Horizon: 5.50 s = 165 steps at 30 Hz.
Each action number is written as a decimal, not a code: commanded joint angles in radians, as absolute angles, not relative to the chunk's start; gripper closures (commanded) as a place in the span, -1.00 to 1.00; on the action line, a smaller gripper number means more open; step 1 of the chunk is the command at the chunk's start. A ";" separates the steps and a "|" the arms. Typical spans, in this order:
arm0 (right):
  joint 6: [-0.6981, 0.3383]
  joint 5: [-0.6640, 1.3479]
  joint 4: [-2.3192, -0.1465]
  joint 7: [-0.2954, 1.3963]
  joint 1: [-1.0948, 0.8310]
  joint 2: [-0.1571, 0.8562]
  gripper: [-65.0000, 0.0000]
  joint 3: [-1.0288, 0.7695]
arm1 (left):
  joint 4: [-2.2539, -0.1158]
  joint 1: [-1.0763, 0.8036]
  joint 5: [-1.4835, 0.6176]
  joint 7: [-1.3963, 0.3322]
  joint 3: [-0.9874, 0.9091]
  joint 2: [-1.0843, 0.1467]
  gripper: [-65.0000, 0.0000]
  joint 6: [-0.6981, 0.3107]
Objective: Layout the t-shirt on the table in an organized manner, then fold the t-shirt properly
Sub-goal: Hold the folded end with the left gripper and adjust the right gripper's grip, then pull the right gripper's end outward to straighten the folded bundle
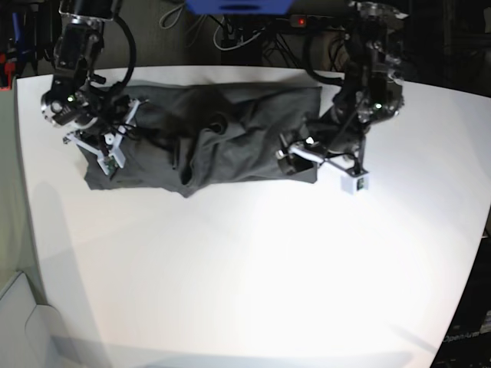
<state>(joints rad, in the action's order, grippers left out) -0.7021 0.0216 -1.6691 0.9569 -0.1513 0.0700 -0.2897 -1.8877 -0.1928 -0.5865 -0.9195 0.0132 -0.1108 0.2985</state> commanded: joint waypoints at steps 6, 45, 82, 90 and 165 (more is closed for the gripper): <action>-0.698 -0.007 -1.773 0.995 -0.183 0.073 0.20 -0.294 | -1.802 -0.225 -0.693 -0.895 -0.048 -0.188 -0.27 0.309; -0.698 -0.007 -1.696 0.984 -0.041 0.085 -0.16 -0.286 | -1.626 -0.154 -0.694 -0.820 0.007 -0.182 -0.27 0.311; -0.698 -0.005 -1.917 0.995 -0.240 0.045 1.00 -0.285 | -1.626 -0.154 -0.693 -0.820 0.007 -0.182 -0.27 0.315; -0.698 -0.005 -1.917 0.995 -0.312 0.044 1.00 -0.285 | -1.626 -0.156 -0.693 -0.820 0.007 -0.182 -0.27 0.315; -0.698 -0.001 -1.705 1.359 -0.045 0.035 -0.07 -0.536 | -1.633 -0.165 -0.702 -0.828 0.007 -0.180 -0.27 0.311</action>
<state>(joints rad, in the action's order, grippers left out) -0.6991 -0.0051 -1.6981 1.3590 -0.0505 0.0349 -0.5385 -1.6257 -0.1608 -0.6922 -0.7994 0.0074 -0.1795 0.2871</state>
